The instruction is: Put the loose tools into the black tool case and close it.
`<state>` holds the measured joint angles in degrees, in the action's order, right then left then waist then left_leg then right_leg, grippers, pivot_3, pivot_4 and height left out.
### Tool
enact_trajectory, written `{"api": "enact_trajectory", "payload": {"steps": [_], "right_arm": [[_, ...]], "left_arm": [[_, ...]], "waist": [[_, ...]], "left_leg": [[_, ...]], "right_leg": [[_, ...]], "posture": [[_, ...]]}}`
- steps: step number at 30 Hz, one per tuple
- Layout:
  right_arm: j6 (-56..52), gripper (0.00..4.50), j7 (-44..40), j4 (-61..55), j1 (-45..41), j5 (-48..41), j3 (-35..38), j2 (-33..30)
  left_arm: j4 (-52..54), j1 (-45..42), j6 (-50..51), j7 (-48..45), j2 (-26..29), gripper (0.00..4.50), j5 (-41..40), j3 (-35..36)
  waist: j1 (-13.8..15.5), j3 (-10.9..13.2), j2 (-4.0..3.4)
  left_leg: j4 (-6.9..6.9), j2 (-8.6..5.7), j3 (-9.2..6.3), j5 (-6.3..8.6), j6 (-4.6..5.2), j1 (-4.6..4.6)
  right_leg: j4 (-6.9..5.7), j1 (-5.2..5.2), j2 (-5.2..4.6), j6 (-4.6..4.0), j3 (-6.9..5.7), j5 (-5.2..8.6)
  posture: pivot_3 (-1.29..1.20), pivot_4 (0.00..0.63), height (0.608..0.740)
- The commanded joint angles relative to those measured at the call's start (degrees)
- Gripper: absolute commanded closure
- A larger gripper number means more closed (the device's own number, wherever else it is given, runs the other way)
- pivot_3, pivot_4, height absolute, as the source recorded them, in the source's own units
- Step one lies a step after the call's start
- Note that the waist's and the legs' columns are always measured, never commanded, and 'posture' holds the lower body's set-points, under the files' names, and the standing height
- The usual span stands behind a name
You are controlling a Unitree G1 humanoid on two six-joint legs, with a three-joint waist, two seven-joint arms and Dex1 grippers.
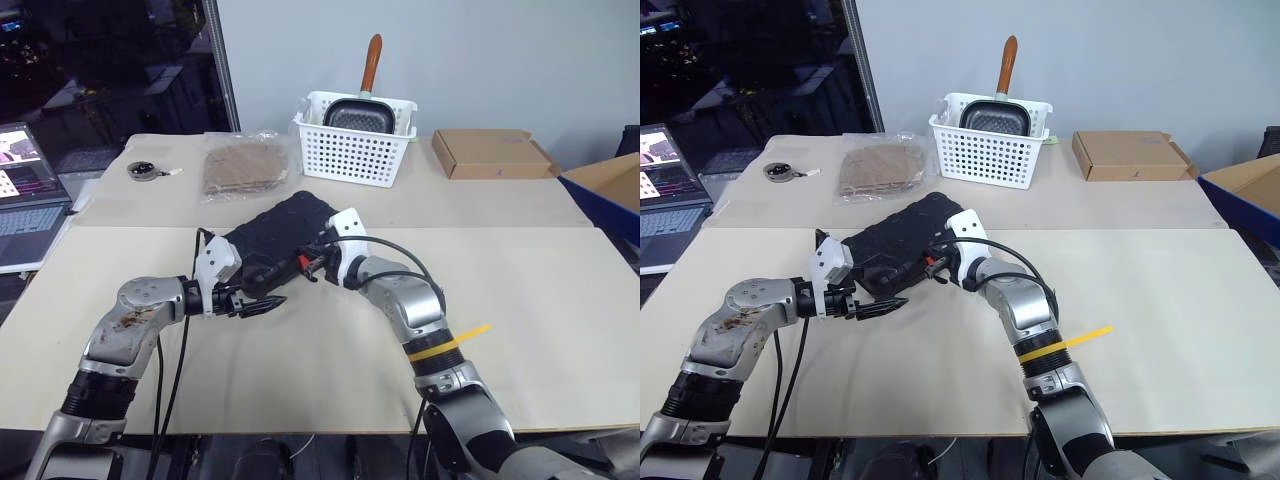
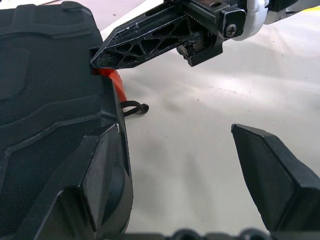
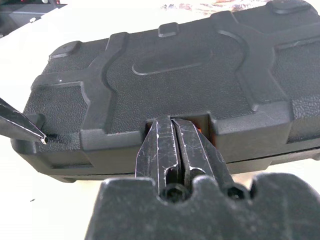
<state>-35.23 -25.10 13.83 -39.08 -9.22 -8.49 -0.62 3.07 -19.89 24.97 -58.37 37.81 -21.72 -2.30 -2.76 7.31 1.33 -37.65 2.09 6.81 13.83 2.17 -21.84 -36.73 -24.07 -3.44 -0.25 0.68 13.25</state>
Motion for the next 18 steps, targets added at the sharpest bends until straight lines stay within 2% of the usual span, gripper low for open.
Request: {"api": "enact_trajectory", "payload": {"steps": [1, 18], "right_arm": [[-4.52, 4.47, 0.71, 2.83, 2.07, -0.43, -0.46, 0.83], [-5.57, 4.47, 2.31, 6.22, 2.63, 0.40, -0.92, 1.21]], "left_arm": [[-0.57, 0.74, 1.43, 0.41, -0.29, 0.63, 0.30, -0.61], [-1.71, -0.10, 2.60, 1.07, -0.49, 0.63, 0.14, -0.05]], "waist": [[0.00, -0.04, 0.00], [-0.06, -0.38, 0.10]], "left_leg": [[0.00, 0.00, 0.00, 0.00, 0.00, 0.00], [0.47, 0.02, 0.02, -0.07, -0.11, 0.27]], "right_leg": [[0.00, 0.00, 0.00, 0.00, 0.01, 0.00], [0.03, 0.00, -0.01, -0.23, 0.08, 0.14]], "posture": [[0.00, 0.150, 0.740], [0.00, 0.150, 0.740]]}}
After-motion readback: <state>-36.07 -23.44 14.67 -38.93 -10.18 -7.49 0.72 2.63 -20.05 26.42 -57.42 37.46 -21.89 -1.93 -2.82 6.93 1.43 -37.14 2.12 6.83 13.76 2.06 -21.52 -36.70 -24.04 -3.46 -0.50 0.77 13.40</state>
